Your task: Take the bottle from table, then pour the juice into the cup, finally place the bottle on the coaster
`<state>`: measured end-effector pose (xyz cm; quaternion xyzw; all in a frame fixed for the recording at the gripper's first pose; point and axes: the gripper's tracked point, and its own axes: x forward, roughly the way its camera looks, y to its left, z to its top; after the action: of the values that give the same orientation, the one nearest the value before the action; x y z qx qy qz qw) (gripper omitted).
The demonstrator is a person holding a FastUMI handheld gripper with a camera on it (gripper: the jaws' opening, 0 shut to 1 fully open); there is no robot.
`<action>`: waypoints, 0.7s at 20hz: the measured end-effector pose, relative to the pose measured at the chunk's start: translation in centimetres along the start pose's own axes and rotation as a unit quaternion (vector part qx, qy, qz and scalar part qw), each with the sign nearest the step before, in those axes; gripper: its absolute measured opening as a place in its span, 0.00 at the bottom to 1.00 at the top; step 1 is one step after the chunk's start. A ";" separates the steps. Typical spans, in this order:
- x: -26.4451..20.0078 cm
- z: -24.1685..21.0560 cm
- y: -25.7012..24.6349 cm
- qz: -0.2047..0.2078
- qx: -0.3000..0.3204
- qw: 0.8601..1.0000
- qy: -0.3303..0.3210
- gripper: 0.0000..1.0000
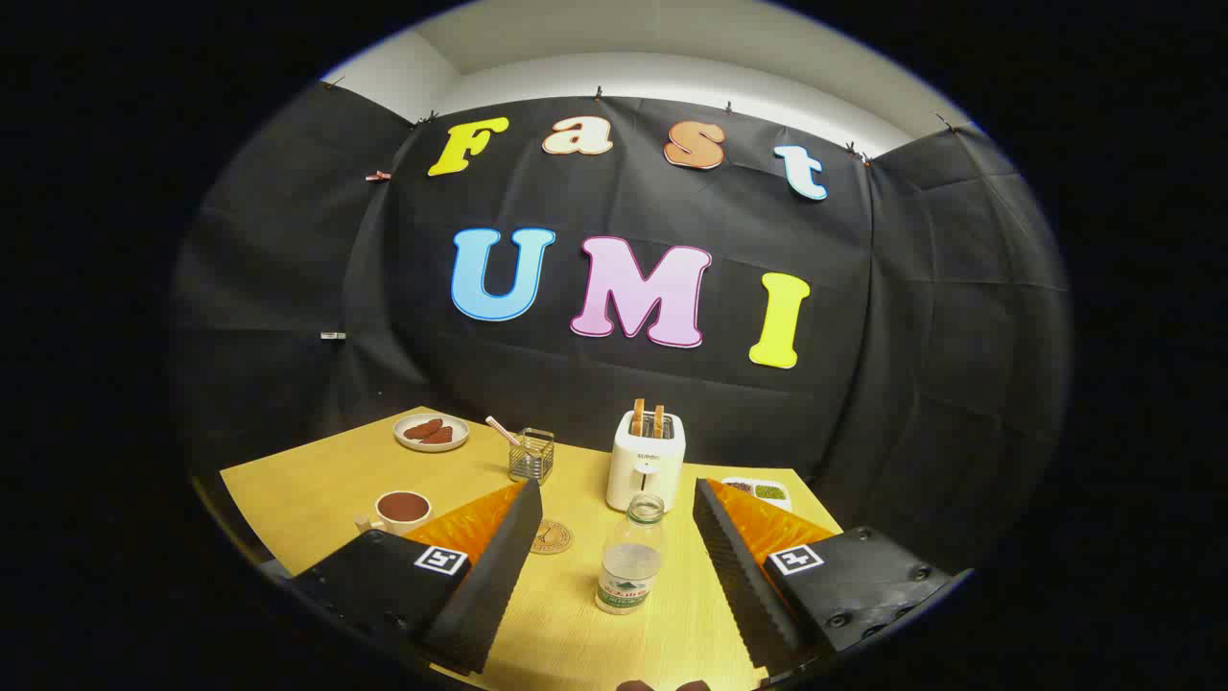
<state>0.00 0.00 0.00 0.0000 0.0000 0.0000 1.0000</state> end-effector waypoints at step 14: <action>1.3 -1.1 -1.0 -0.006 0.003 1.000 0.000 0.98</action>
<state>1.28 -1.01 -1.08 0.0030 -0.0001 -0.0061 1.0000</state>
